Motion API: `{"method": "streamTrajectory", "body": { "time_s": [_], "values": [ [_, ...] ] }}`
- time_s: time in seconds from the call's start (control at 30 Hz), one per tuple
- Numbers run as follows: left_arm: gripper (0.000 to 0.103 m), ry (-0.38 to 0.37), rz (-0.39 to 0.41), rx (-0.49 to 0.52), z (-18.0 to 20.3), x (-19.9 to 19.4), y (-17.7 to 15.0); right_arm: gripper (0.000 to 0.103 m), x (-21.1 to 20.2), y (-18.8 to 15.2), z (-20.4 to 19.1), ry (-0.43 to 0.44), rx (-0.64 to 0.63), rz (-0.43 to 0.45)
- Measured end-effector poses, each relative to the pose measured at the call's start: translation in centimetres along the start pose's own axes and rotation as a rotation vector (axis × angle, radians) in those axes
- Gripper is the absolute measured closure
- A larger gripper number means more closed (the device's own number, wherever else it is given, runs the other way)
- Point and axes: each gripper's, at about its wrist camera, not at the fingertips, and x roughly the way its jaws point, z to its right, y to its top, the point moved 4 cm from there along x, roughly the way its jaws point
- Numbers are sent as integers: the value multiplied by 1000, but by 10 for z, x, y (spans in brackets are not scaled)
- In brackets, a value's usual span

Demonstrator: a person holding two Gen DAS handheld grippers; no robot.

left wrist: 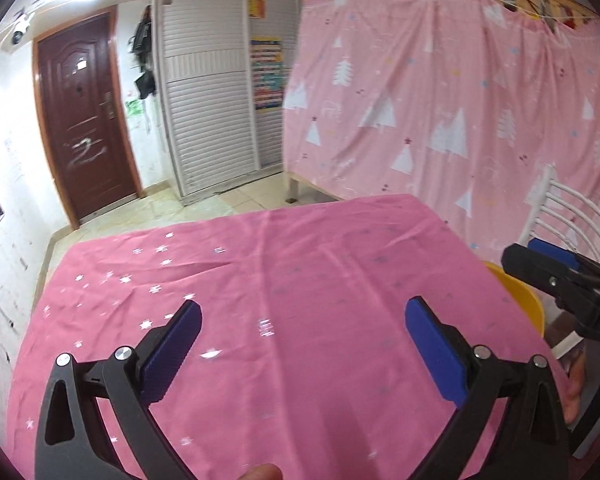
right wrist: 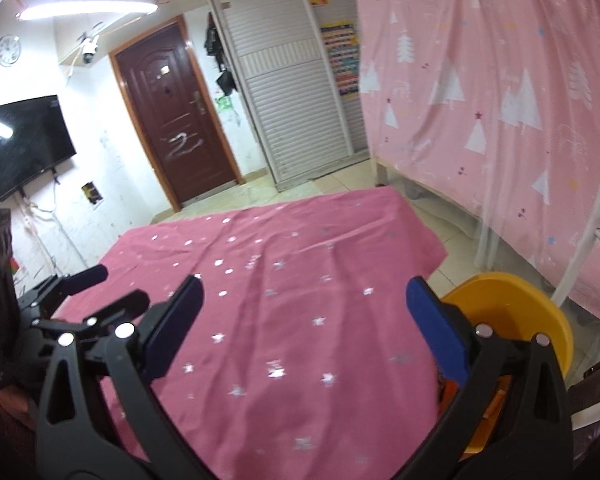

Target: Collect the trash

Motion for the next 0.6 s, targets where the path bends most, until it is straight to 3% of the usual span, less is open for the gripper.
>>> {"method": "streamTrajectory", "body": {
  "time_s": [0.6],
  "values": [
    [8, 121, -19, -145, -91, -16, -39, 6, -4, -29, -77, 111, -127, 16]
  ]
}}
